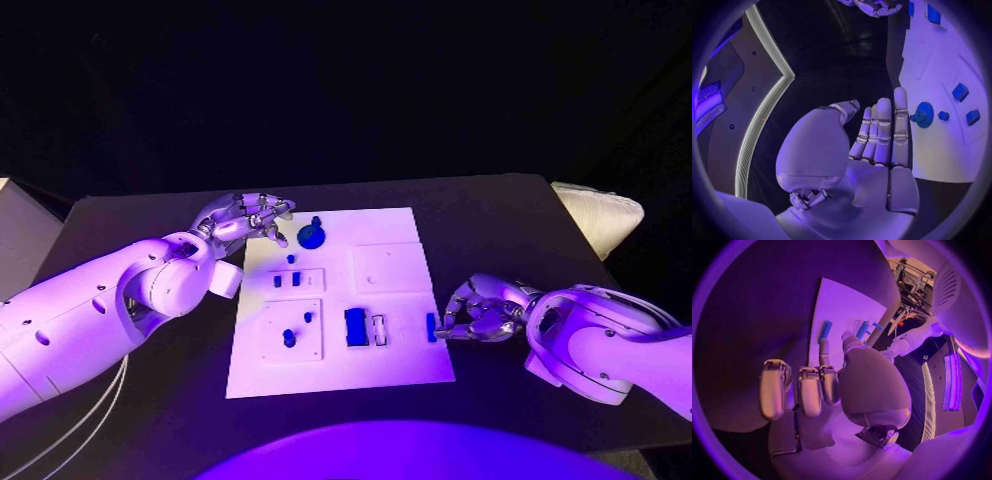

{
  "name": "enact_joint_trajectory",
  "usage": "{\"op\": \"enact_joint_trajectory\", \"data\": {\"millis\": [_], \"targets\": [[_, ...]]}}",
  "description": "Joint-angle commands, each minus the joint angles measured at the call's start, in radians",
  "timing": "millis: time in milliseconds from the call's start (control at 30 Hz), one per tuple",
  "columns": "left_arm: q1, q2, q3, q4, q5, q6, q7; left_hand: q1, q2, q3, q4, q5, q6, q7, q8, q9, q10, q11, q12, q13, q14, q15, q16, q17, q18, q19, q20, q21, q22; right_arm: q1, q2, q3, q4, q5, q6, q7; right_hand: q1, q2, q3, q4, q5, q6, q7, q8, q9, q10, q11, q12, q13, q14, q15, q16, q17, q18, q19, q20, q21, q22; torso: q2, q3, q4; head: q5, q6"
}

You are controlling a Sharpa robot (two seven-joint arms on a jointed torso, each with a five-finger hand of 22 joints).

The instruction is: Assemble the parts on the task board

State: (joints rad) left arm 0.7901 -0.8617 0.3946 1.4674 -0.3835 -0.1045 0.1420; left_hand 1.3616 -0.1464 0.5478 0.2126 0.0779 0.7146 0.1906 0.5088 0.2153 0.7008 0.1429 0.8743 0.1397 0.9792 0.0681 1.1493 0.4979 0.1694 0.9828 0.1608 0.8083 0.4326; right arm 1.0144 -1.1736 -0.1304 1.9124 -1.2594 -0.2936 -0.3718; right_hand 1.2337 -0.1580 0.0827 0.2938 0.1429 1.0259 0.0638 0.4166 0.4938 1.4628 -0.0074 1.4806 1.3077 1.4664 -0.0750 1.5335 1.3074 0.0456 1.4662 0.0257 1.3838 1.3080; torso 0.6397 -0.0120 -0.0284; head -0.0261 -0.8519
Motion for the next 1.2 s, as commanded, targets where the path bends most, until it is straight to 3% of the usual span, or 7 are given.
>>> {"op": "enact_joint_trajectory", "data": {"millis": [33,267,767,933,1200], "targets": [[-0.001,-0.001,0.001,0.005,0.010,0.010,0.015,-0.005,-0.006,-0.006,0.000,0.002,-0.008,0.020,0.006,-0.001,-0.005,0.003,0.004,-0.001,-0.005,0.005,-0.003,0.000,0.015,0.007,0.003,-0.005,-0.002,-0.010,0.013,0.000,-0.007,-0.090,-0.011,-0.048,-0.012,0.003,-0.006,0.001,-0.004,0.008,-0.001,0.006,0.001,0.059,-0.003,-0.004,0.204,0.087,-0.001,-0.005,0.186,-0.010,0.069,0.004,-0.004,0.194,0.002,-0.0009,-0.0001,0.003,-0.003],[-0.001,-0.003,0.001,0.007,0.011,0.013,0.013,-0.006,-0.005,-0.007,0.001,0.002,-0.008,0.020,0.006,-0.001,-0.005,0.003,0.004,-0.001,-0.005,0.005,-0.003,0.001,0.015,0.007,0.003,-0.005,-0.002,-0.022,0.047,0.000,-0.024,-0.124,-0.036,-0.077,-0.030,0.005,-0.012,0.001,-0.004,0.011,-0.002,0.008,0.002,0.058,-0.005,-0.007,0.202,0.087,-0.002,-0.006,0.186,-0.010,0.069,0.002,-0.004,0.194,0.001,0.0002,0.0012,0.005,-0.007],[-0.001,-0.003,0.001,0.007,0.011,0.019,0.008,-0.008,-0.002,-0.008,0.006,0.002,-0.008,0.020,0.007,-0.002,-0.006,0.003,0.005,-0.002,-0.005,0.005,-0.003,0.001,0.015,0.008,0.004,-0.007,-0.003,-0.045,0.102,0.000,-0.066,-0.190,-0.025,-0.119,-0.066,0.008,-0.022,0.002,-0.007,0.009,-0.003,0.009,0.003,0.055,-0.006,-0.013,0.199,0.086,-0.003,-0.008,0.183,-0.009,0.068,0.001,-0.011,0.192,-0.001,-0.0008,-0.0010,0.005,-0.012],[-0.001,-0.003,0.001,0.007,0.011,0.020,0.006,-0.008,-0.002,-0.008,0.006,0.002,-0.008,0.020,0.007,-0.002,-0.006,0.003,0.005,-0.002,-0.005,0.005,-0.003,0.001,0.015,0.008,0.004,-0.007,-0.003,-0.049,0.121,0.000,-0.080,-0.239,-0.010,-0.133,-0.048,0.016,-0.010,-0.002,-0.033,0.007,-0.004,0.010,0.004,0.055,-0.007,-0.014,0.199,0.086,-0.004,-0.007,0.184,-0.009,0.069,0.000,-0.010,0.193,-0.001,-0.0005,-0.0009,0.006,-0.012],[-0.002,-0.004,0.001,0.007,0.011,0.024,0.004,-0.009,-0.001,-0.009,0.009,0.002,-0.009,0.020,0.008,-0.002,-0.006,0.003,0.005,-0.002,-0.005,0.006,-0.003,0.001,0.015,0.008,0.004,-0.008,-0.004,-0.063,0.143,-0.001,-0.094,-0.284,0.006,-0.144,0.001,0.008,0.005,-0.004,-0.022,0.004,-0.004,0.009,0.004,0.055,-0.006,-0.015,0.199,0.086,-0.004,-0.007,0.185,-0.010,0.069,0.000,-0.010,0.194,-0.001,-0.0008,-0.0022,0.010,-0.016]]}}
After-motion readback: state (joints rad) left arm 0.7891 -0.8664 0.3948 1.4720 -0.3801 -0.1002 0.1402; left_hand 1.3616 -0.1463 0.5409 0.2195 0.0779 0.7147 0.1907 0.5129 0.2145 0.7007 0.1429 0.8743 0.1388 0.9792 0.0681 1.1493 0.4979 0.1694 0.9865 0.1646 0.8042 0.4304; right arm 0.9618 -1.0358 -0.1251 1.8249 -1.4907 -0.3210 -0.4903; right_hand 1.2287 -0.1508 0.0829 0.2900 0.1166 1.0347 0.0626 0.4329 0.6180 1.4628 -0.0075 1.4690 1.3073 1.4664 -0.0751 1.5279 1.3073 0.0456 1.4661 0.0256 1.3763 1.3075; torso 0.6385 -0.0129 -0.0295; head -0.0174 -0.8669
